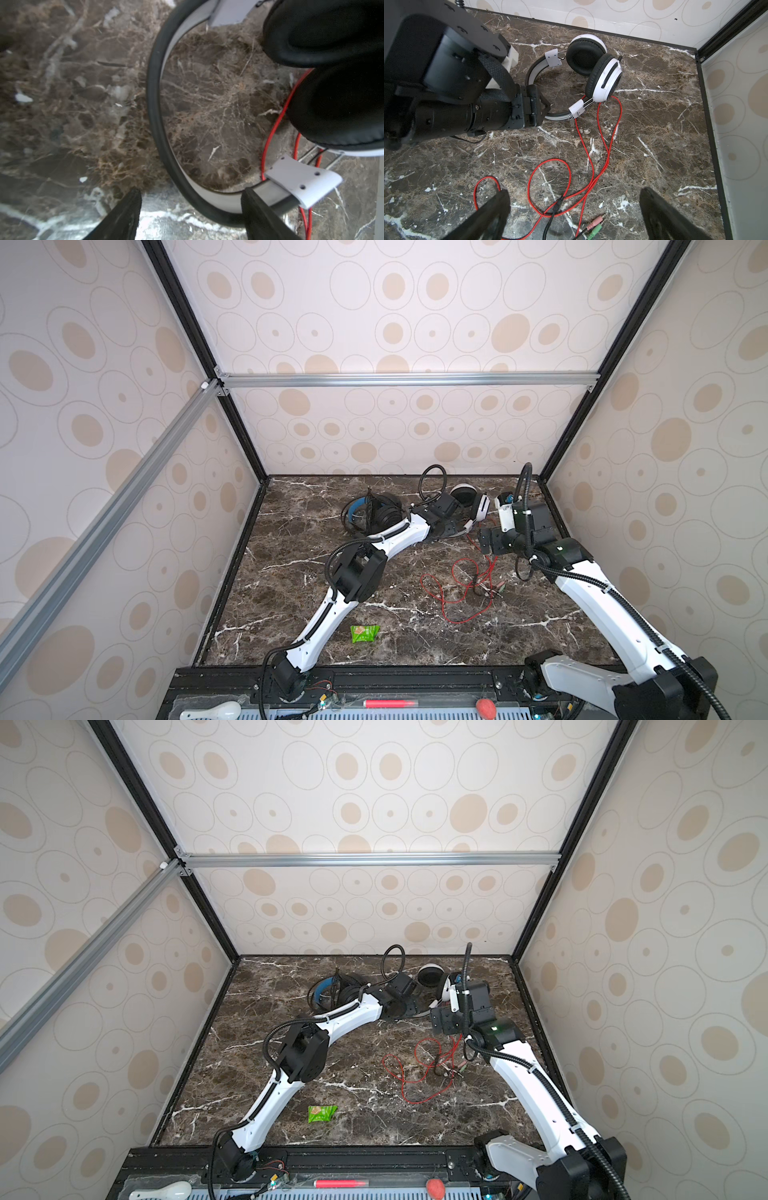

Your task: Wrap the headphones

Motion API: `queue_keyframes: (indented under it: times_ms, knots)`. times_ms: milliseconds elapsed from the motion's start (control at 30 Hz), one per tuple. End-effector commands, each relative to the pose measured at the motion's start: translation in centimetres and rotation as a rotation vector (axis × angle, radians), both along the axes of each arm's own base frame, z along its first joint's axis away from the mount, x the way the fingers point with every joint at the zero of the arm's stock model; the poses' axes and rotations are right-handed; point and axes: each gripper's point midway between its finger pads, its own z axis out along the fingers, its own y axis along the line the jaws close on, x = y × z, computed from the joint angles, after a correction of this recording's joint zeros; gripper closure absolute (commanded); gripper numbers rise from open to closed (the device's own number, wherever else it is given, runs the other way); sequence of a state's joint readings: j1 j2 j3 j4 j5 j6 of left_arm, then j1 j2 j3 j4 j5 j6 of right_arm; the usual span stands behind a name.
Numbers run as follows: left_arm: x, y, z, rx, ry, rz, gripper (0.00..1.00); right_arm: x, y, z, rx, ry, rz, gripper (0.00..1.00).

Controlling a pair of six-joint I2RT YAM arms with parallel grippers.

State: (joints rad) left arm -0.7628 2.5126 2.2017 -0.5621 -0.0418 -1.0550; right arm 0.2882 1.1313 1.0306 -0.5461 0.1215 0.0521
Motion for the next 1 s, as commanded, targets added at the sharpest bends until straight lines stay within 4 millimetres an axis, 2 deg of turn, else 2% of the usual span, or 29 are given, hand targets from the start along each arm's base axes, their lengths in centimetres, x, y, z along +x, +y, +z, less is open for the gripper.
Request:
queue_keyframes:
  times_ms: [0, 133, 233, 333, 400, 467, 533, 633, 800, 967]
  knots:
    - [1.3, 0.8, 0.0, -0.026, 0.002, 0.06, 0.26, 0.1, 0.2, 0.1, -0.004, 0.01, 0.018, 0.0]
    - [1.9, 1.0, -1.7, -0.02, 0.009, 0.075, 0.3, 0.1, 0.6, -0.3, 0.016, 0.02, 0.03, 0.0]
    - [1.8, 1.2, -3.1, -0.008, 0.032, 0.078, 0.36, 0.0, 0.6, -0.4, 0.016, 0.023, 0.031, 0.0]
    - [1.6, 1.1, -3.3, -0.006, 0.034, 0.069, 0.48, -0.1, 0.4, -0.1, 0.008, 0.011, 0.028, 0.0]
    - [1.5, 1.1, -3.2, -0.007, 0.026, 0.062, 0.62, -0.3, 0.2, 0.0, 0.002, 0.009, 0.024, 0.0]
    - [1.7, 1.4, -2.7, 0.004, 0.008, 0.057, 0.77, -0.4, 0.3, 0.0, 0.005, 0.007, 0.026, 0.0]
    - [1.8, 1.6, -2.1, 0.015, -0.006, 0.047, 0.88, -0.5, 0.2, 0.0, 0.007, 0.007, 0.025, 0.0]
    - [1.8, 2.1, -1.0, 0.036, -0.029, 0.027, 0.98, -0.6, 0.2, 0.3, 0.011, -0.001, 0.024, 0.0]
    - [1.5, 2.9, 1.8, 0.054, -0.077, -0.023, 1.0, -0.6, 0.3, 1.0, 0.019, -0.017, 0.025, 0.0]
    - [-0.2, 3.9, 4.7, 0.087, -0.091, -0.098, 1.0, -0.6, 0.4, 1.6, 0.033, -0.031, 0.03, 0.0]
